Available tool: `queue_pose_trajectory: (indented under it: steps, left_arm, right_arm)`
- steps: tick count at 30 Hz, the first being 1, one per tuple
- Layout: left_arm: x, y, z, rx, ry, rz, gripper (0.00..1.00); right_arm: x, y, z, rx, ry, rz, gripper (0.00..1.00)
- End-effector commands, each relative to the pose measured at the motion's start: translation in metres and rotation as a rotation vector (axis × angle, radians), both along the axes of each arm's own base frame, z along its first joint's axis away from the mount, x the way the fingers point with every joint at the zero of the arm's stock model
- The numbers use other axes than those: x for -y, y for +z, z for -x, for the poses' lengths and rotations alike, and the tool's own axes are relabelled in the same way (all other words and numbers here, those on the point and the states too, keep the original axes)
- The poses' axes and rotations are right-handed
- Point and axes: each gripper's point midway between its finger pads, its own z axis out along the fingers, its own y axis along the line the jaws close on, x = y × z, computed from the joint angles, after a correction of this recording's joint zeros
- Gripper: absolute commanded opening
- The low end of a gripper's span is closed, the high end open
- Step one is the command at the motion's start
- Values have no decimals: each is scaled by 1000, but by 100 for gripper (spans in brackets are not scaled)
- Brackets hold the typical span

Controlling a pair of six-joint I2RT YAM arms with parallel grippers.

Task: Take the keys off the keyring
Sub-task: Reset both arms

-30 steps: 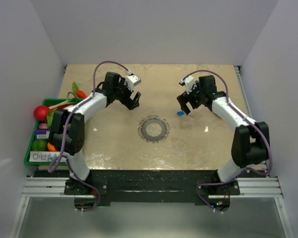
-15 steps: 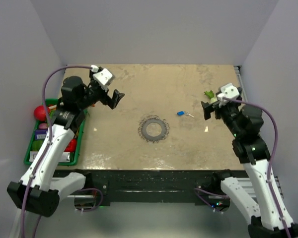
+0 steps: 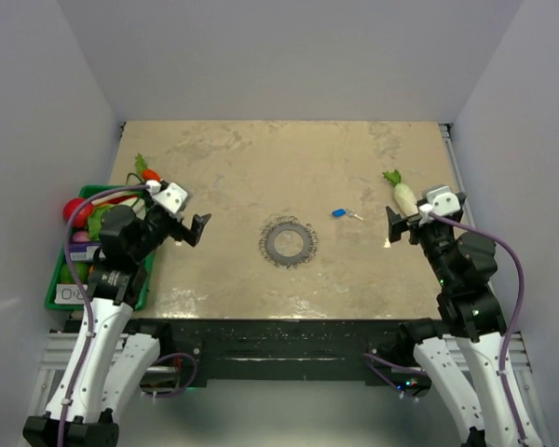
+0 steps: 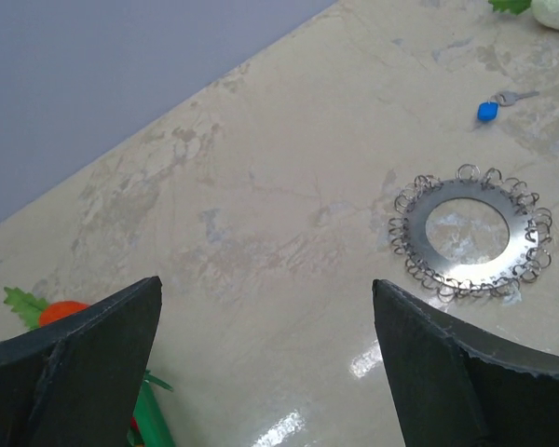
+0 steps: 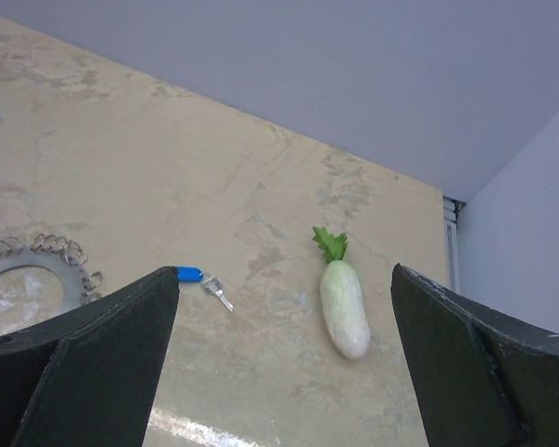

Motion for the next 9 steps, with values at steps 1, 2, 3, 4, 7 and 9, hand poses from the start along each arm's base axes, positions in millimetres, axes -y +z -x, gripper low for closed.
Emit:
queue_pose_trajectory:
  steps: [1, 2, 3, 4, 7, 9]
  left_arm:
    - [-2, 23, -3, 75, -15, 54, 99]
    - [-3, 22, -4, 71, -14, 57, 99]
    - [-2, 21, -4, 66, -17, 58, 99]
    - [-2, 19, -5, 61, -17, 60, 99]
    - [-2, 16, -8, 55, -17, 66, 99]
    - [-2, 15, -8, 50, -17, 69, 99]
  right_arm:
    - [3, 11, -1, 42, -22, -32, 99]
    - [4, 11, -2, 42, -25, -32, 99]
    - [3, 11, -2, 45, -25, -32, 99]
    - [3, 9, -2, 42, -25, -30, 99]
    - [3, 8, -2, 41, -22, -30, 99]
    - [3, 7, -3, 39, -22, -29, 99]
